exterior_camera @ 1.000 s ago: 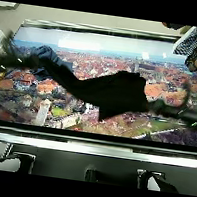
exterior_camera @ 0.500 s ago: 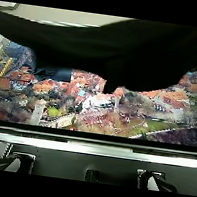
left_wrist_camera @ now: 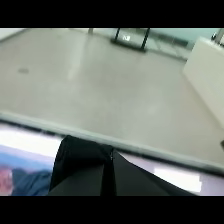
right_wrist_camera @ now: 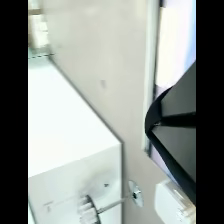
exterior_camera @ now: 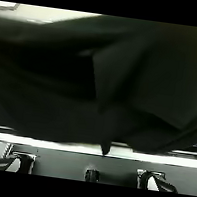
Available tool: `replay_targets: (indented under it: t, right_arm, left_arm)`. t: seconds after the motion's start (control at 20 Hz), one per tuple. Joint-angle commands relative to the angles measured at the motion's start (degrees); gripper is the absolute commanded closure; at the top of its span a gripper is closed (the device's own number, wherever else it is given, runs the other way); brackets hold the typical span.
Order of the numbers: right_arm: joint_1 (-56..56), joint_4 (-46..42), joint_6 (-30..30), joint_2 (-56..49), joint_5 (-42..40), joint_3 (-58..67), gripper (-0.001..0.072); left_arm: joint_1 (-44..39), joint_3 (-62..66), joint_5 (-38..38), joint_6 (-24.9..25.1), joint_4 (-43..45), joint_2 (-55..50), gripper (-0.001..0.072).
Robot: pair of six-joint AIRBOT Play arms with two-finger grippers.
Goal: Fold the clothes and pants, and hang the long-sleeved shirts on hangers.
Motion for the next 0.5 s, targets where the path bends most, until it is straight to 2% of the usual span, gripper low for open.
replay_targets:
  t: [0.0,0.1,0.2,0.35,0.45]
  right_arm:
    - [0.0,-1.5,5.0,-8.7,10.0,-1.7,0.0684]
    - [1.3,-2.8,5.0,-16.6,14.9,-5.3,0.0684]
    - [5.3,-8.7,4.8,-25.1,14.1,-10.1,0.0684]
    - [11.7,-16.4,4.6,-38.2,5.0,-14.3,0.0684]
    - [14.4,-17.1,5.0,-47.0,-2.6,-14.2,0.0684]
  left_arm:
    - [0.0,-3.0,-3.7,1.3,-2.0,-7.1,0.0693]
    - [-0.9,-6.4,-3.8,3.0,-4.4,-14.5,0.0694]
    - [-2.5,-9.1,-3.6,3.0,-4.4,-23.3,0.0694]
    - [-4.9,-10.1,-2.0,3.0,-4.5,-38.9,0.0693]
    - [-6.3,-10.0,1.9,3.0,-4.5,-47.8,0.0692]
